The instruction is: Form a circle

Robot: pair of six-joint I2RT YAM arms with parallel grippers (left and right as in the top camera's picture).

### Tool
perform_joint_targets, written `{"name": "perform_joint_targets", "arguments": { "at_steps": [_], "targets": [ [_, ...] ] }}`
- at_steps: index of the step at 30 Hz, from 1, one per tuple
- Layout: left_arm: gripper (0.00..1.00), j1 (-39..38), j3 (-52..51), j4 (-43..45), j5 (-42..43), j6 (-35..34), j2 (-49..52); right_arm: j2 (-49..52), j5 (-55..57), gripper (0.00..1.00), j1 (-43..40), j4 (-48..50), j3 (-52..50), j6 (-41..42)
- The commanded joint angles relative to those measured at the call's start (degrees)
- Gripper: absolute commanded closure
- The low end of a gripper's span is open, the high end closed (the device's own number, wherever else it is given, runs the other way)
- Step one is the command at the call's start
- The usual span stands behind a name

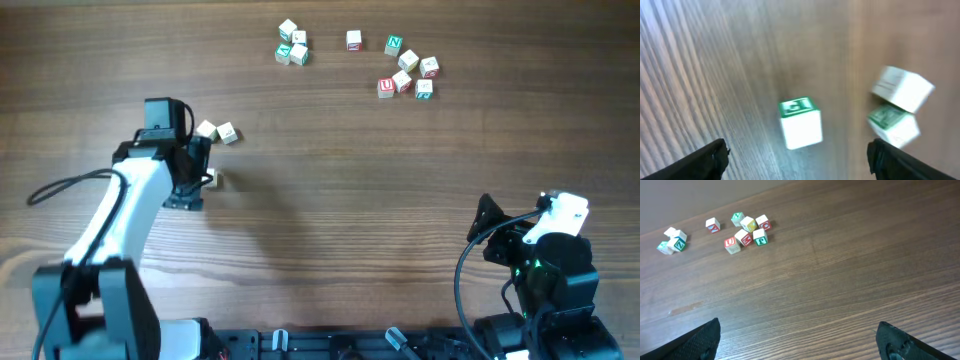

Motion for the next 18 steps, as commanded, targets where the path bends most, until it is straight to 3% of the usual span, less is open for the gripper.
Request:
{"name": "perform_joint_targets", "arguments": {
  "at_steps": [1, 3, 4, 7, 10, 14, 18],
  "targets": [
    [0.09, -0.26, -0.04, 4.22, -1.33, 24.17, -5.22, 0.17, -0.35, 0.0, 0.07, 0.11, -0.22, -0.59],
    [0.07, -0.26, -0.04, 6.47, 2.05, 40.13, -5.79, 0.17, -0.35, 0.0, 0.07, 0.11, -0.22, -0.55],
    [0.0, -0.26, -0.04, 6.95, 2.01, 46.51, -5.75, 0.2, -0.35, 0.0, 0.07, 0.11, -0.22, -0.59],
    [0.0, -0.26, -0.04, 7.5, 1.88, 63.63, -5.64, 0.17, -0.35, 0.0, 0.07, 0.11, -0.22, -0.57],
    [0.0, -0.26, -0.11, 8.46, 2.36, 88.06, -5.57, 0.17, -0.35, 0.0, 0.07, 0.11, -0.22, -0.57],
    [0.0, -0.2, -0.22, 15.13, 3.54, 103.65, -4.87, 0.2, -0.35, 0.0, 0.07, 0.11, -0.22, -0.57],
    [0.0, 0.44, -0.22, 14.32, 2.01, 121.61, -4.81, 0.2, -0.35, 0.0, 0.07, 0.11, -0.22, -0.57]
  ]
}}
